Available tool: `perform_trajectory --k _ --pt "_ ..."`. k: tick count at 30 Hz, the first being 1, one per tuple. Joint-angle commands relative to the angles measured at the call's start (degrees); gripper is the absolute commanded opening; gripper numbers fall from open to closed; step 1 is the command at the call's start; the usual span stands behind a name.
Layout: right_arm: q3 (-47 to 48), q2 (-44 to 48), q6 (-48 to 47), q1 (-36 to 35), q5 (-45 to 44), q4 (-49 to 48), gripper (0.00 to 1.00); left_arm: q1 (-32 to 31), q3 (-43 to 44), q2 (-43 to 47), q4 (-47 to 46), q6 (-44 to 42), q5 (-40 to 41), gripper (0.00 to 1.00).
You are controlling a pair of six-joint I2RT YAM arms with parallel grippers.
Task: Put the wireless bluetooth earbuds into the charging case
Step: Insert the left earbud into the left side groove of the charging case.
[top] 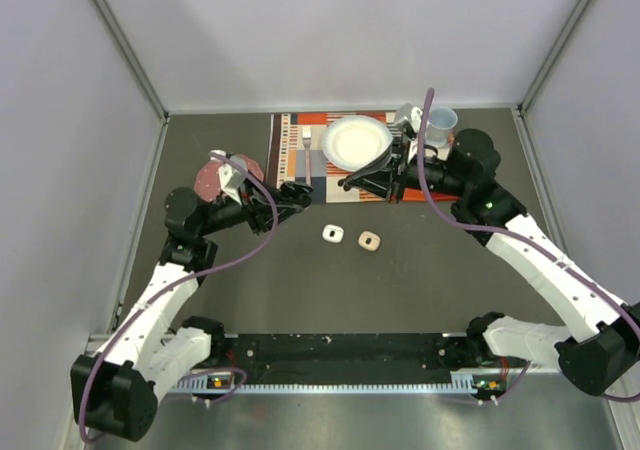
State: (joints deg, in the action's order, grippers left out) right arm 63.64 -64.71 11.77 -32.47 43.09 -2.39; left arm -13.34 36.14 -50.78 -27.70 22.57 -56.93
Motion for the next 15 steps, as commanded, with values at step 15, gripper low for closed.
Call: perform_trajectory --k 15 --pt "7.20 -2.97 -5.18 -7.17 8.41 2.30 0.00 -11.52 8.42 -10.12 -8.33 0.28 -8.90 0.00"
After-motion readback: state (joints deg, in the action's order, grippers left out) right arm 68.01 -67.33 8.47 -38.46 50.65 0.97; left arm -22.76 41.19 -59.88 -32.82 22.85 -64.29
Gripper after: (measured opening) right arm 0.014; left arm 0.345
